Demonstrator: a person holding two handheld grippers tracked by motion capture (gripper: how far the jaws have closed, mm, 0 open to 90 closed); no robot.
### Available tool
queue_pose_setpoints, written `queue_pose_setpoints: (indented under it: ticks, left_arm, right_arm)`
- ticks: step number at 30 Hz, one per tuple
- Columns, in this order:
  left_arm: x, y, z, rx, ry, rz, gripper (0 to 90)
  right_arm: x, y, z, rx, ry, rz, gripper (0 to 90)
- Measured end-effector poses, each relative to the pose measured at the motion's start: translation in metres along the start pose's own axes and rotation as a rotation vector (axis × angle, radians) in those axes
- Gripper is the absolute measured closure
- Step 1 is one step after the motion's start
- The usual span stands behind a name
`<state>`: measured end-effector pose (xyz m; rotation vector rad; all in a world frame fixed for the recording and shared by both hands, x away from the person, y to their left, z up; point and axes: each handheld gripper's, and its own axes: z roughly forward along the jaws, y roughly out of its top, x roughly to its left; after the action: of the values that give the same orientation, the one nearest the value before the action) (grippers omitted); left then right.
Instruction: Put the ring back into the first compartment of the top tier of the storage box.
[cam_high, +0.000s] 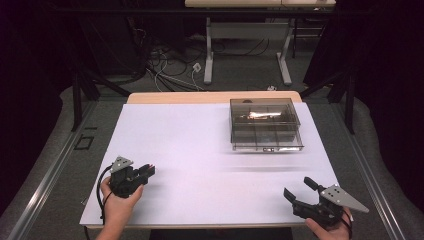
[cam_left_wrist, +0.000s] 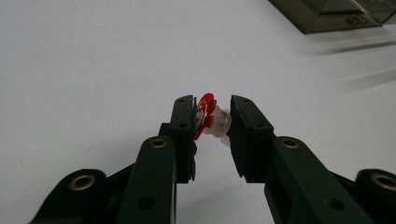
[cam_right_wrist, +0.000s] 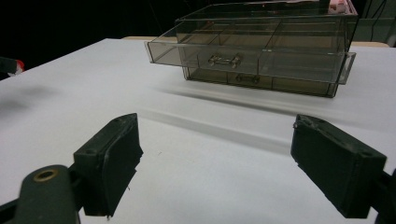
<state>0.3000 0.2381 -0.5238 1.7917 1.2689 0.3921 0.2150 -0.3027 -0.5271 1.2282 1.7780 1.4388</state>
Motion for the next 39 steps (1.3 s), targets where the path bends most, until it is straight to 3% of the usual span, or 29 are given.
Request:
queue_pose_setpoints:
  ticks: [14, 39]
  left_arm:
    - [-0.011, 0.003, -0.010, -0.051, -0.022, 0.020, 71.8]
    - [-0.040, 0.003, -0.014, -0.065, -0.095, 0.091, 71.8]
  right_arm:
    - [0.000, 0.000, 0.000, 0.001, 0.001, -0.005, 15.2]
    - [0.000, 0.000, 0.000, -0.001, 0.005, -0.014, 15.2]
